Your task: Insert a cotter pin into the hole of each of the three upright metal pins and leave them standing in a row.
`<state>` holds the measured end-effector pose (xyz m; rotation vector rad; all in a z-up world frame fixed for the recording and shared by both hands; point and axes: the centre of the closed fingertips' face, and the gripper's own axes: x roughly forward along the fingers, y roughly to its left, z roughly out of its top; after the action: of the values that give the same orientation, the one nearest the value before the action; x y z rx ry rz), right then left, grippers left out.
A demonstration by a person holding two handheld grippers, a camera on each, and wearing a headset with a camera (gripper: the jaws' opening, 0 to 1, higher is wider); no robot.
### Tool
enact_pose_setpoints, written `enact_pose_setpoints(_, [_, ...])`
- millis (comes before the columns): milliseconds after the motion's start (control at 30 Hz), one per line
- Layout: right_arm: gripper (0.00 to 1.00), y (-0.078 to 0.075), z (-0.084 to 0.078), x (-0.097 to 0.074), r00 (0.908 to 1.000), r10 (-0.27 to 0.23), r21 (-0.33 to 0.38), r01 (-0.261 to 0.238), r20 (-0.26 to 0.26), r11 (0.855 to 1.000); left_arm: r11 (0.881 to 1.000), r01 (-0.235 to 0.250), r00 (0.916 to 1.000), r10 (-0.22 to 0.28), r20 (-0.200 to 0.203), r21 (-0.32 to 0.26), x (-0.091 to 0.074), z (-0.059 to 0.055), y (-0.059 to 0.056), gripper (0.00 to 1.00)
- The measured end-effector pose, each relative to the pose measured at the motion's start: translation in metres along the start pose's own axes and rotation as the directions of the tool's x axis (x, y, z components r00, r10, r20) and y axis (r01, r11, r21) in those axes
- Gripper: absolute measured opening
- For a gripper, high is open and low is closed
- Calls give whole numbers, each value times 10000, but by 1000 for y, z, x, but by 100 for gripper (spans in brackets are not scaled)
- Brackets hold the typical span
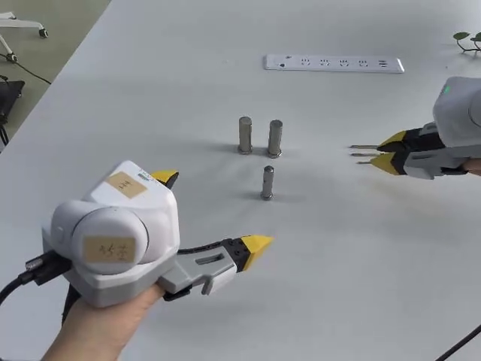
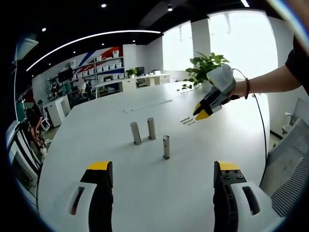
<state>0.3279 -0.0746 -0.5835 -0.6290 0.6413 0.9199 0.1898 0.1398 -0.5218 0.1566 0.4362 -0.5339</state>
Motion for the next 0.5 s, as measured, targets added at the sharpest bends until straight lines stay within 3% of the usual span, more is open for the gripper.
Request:
enact_pose_setpoints(133, [7, -8, -8, 8, 9991, 89, -161, -95, -404, 9998, 10000, -72, 10000, 72, -29, -47, -1, -1, 3, 85])
enact_pose_setpoints(300, [6, -5, -4, 10, 9984, 275, -257, -288, -494, 9993, 9999, -97, 9999, 97, -53, -96, -1, -2, 4, 85])
enact_pose_setpoints(500, [4, -9, -13, 17, 9931, 476, -622, -544, -1070, 9966, 9996, -186, 9998, 185, -66, -200, -2, -2, 8, 84])
